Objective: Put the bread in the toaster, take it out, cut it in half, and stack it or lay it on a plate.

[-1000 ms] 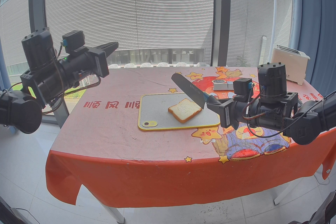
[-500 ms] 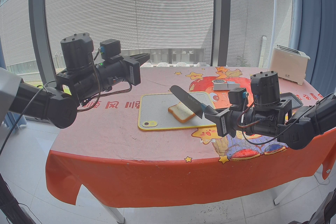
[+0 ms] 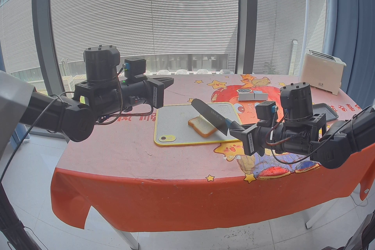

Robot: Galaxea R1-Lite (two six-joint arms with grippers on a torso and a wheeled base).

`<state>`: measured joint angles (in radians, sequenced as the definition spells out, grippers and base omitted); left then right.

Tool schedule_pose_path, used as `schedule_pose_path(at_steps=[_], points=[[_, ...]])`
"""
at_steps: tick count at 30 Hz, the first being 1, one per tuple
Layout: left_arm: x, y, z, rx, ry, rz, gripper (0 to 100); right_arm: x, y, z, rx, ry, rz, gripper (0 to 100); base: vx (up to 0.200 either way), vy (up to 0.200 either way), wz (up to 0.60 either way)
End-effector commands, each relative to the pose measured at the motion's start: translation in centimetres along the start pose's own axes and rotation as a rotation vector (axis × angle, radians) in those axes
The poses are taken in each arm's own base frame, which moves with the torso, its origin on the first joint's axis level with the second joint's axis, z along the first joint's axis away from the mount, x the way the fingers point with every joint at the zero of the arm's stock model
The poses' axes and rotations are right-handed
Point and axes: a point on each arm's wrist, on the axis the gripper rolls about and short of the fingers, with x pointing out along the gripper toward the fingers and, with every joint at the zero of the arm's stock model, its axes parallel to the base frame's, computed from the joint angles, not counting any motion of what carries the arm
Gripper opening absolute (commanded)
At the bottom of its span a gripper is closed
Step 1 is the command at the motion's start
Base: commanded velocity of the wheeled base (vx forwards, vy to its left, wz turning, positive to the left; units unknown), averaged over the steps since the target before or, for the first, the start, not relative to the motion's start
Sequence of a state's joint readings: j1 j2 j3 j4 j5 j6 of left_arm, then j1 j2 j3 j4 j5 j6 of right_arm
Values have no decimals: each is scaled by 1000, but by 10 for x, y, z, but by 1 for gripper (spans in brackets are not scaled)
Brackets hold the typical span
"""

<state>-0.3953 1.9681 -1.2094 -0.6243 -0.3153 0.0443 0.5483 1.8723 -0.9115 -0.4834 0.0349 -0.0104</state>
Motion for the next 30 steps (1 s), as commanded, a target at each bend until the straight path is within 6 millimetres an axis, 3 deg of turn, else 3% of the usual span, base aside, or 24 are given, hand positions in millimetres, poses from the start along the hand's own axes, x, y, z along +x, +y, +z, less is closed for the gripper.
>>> schedule_pose_path(at_steps=[1,12,21,25,30], points=[[-17,-8,22,9,-30,-1,0,-4,3,1,-4,-5,7,0,200,0,0],[-17,-8,9,16,-45,-1,0,-7,3,1,-4,-6,7,0,18,0,0],[-14,-24,6,20,-36,-47,0,-27,8,8,-13,-46,25,0,0,0,0],[0,-26,-9,31,1,-61,0,-26,4,7,-26,-42,18,0,0,0,0],[14,-30,-11,35,-2,-73,0,-25,3,6,-25,-37,57,0,0,0,0]])
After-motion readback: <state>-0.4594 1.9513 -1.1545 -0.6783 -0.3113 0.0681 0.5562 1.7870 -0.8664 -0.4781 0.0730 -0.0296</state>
